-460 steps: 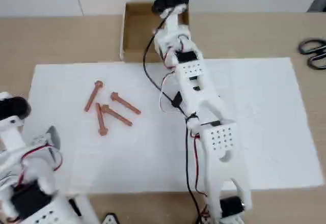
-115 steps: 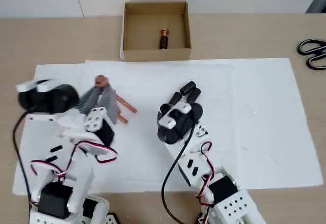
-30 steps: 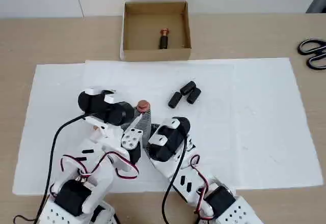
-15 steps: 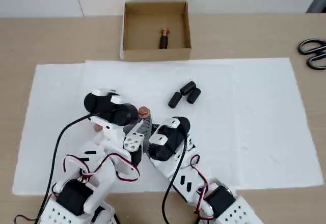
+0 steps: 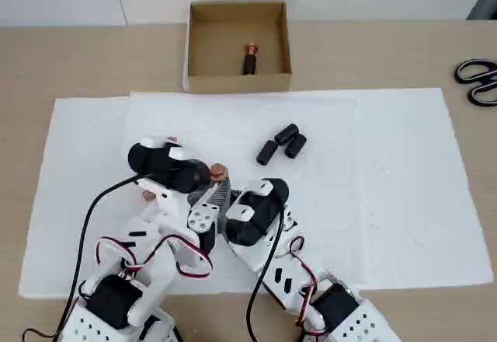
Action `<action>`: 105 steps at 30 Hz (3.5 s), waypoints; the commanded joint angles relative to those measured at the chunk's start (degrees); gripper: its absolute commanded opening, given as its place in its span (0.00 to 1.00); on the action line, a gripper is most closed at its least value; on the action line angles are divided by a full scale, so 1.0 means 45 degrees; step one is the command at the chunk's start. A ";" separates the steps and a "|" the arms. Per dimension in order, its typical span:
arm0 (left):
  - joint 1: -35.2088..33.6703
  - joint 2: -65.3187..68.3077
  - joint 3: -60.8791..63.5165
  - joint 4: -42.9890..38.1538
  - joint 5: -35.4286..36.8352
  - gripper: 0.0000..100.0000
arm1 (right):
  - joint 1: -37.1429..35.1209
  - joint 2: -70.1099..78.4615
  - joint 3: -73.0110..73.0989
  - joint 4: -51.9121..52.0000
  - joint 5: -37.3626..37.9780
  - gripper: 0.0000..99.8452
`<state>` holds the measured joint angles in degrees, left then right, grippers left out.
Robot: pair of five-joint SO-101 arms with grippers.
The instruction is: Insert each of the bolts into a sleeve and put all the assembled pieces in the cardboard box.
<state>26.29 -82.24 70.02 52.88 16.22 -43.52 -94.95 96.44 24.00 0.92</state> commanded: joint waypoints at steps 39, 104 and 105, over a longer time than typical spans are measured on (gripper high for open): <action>-0.1074 0.0059 -0.1729 0.3282 0.1270 0.25 | 0.0010 -0.0381 0.0098 -0.0068 -0.0020 0.00; -0.6974 0.0039 0.4327 -0.1524 -0.1778 0.25 | 0.6554 2.8904 -2.8640 -0.3331 0.0918 0.00; -0.6974 0.0039 0.4327 -0.1524 -0.1778 0.25 | 0.6593 2.9275 -2.8972 -0.3331 0.0918 0.00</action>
<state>-5.63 -81.54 89.45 47.52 7.96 -14.86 35.87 -26.46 10.90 4.44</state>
